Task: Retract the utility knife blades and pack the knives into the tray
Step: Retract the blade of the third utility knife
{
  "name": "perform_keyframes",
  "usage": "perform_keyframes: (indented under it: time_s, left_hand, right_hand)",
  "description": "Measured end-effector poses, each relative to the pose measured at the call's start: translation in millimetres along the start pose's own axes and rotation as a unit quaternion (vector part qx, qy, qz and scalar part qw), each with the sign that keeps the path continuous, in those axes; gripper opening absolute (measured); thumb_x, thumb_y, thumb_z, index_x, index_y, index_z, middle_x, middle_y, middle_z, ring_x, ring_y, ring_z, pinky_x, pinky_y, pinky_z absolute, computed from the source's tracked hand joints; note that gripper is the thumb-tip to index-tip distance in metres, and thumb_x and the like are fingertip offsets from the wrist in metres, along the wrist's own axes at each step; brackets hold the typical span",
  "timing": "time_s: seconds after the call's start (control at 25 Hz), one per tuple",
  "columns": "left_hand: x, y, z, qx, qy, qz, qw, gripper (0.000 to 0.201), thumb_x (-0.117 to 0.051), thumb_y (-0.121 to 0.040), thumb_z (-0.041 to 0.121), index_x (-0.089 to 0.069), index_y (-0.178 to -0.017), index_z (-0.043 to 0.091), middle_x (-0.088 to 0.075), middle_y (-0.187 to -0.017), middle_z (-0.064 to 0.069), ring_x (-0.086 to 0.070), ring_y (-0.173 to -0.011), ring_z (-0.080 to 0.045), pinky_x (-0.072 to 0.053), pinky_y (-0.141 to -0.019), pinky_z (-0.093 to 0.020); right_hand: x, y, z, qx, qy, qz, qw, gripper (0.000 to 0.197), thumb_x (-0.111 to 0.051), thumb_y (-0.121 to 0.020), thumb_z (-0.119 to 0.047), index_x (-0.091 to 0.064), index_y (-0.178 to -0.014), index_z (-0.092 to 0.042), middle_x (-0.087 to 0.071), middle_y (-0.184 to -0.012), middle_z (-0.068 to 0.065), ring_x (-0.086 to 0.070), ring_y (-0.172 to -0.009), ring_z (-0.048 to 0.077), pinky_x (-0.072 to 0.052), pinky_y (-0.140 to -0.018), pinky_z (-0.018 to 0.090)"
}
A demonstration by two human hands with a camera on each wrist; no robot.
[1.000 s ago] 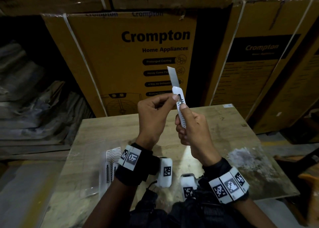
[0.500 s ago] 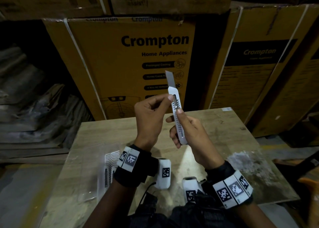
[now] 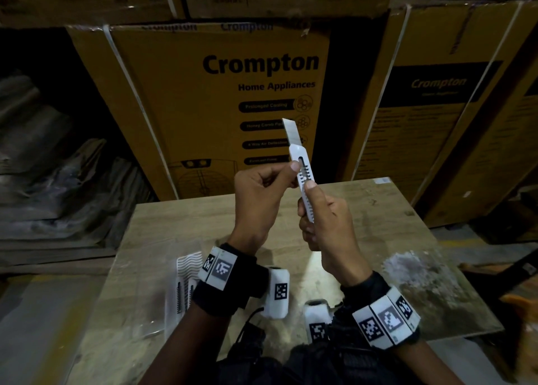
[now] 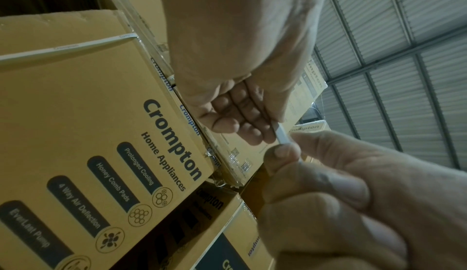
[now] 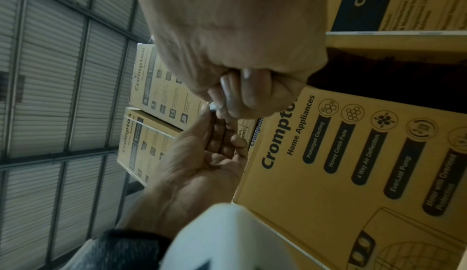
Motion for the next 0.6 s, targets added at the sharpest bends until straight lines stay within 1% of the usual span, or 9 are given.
perform_keyframes:
  time_s: [0.2,0.24,0.32,0.4,0.44,0.52,0.6]
  left_hand:
    - [2,0,3,-0.004,0.002,0.008,1.000,0.010,-0.069,-0.094,0.005,-0.078,-0.099,0.005,-0.077,-0.076,0.013,-0.071,-0.069,0.004,-0.048,-0.059,-0.008]
    - [2,0,3,-0.003,0.005,0.011,1.000,0.010,-0.069,-0.094,0.005,-0.078,-0.099,0.007,-0.077,-0.075,0.015,-0.071,-0.068,0.005,-0.048,-0.059,-0.007]
    - [5,-2,4,-0.004,0.008,0.019,1.000,0.010,-0.070,-0.094,0.005,-0.077,-0.098,0.010,-0.077,-0.074,0.017,-0.071,-0.069,0.005,-0.049,-0.059,-0.007]
    - [10,-3,4,-0.005,0.007,0.032,0.999,0.009,-0.071,-0.093,0.006,-0.078,-0.096,0.012,-0.077,-0.074,0.017,-0.071,-0.070,0.005,-0.049,-0.060,-0.009]
    - [11,-4,3,-0.005,0.008,0.038,0.999,0.009,-0.071,-0.093,0.007,-0.078,-0.096,0.012,-0.077,-0.075,0.016,-0.071,-0.071,0.004,-0.049,-0.061,-0.009]
    - [13,-3,1,-0.003,0.011,0.046,0.999,0.009,-0.071,-0.093,0.008,-0.079,-0.097,0.012,-0.078,-0.078,0.013,-0.072,-0.073,0.003,-0.050,-0.062,-0.011]
    - [10,-2,-2,0.006,0.014,0.041,0.999,0.010,-0.071,-0.094,0.009,-0.079,-0.099,0.011,-0.079,-0.081,0.009,-0.071,-0.073,0.001,-0.050,-0.061,-0.012]
  right_hand:
    - [-2,1,2,0.003,0.007,-0.003,1.000,0.045,-0.045,-0.106,-0.035,-0.058,-0.072,-0.010,-0.036,-0.048,-0.001,-0.027,-0.041,0.013,-0.020,-0.042,0.020]
    - [-5,1,2,0.000,0.002,-0.014,1.000,0.044,-0.044,-0.107,-0.036,-0.060,-0.075,-0.011,-0.037,-0.050,0.000,-0.028,-0.042,0.013,-0.021,-0.043,0.020]
    - [-11,3,4,-0.007,-0.016,-0.050,0.999,0.040,-0.044,-0.107,-0.039,-0.064,-0.086,-0.011,-0.041,-0.055,0.001,-0.032,-0.045,0.013,-0.025,-0.043,0.022]
    - [-15,5,3,-0.006,-0.025,-0.076,0.997,0.037,-0.044,-0.106,-0.041,-0.067,-0.100,-0.013,-0.046,-0.059,0.002,-0.037,-0.048,0.012,-0.029,-0.044,0.023]
    - [-16,6,2,-0.002,-0.028,-0.084,0.996,0.037,-0.044,-0.106,-0.042,-0.067,-0.104,-0.014,-0.048,-0.060,0.002,-0.039,-0.049,0.012,-0.031,-0.045,0.023]
    - [-18,6,1,0.002,-0.034,-0.093,0.995,0.036,-0.044,-0.106,-0.042,-0.068,-0.106,-0.016,-0.049,-0.061,0.003,-0.039,-0.049,0.012,-0.032,-0.044,0.022]
    - [-17,4,-2,0.004,-0.039,-0.090,0.995,0.035,-0.044,-0.106,-0.042,-0.069,-0.103,-0.017,-0.049,-0.060,0.002,-0.039,-0.049,0.012,-0.031,-0.044,0.022]
Point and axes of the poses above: each hand's wrist, its own y-axis away from the middle knuckle, its own x-axis out of the back of the hand, z = x × y, the point moved 10 cm from there along -y, towards the middle knuckle
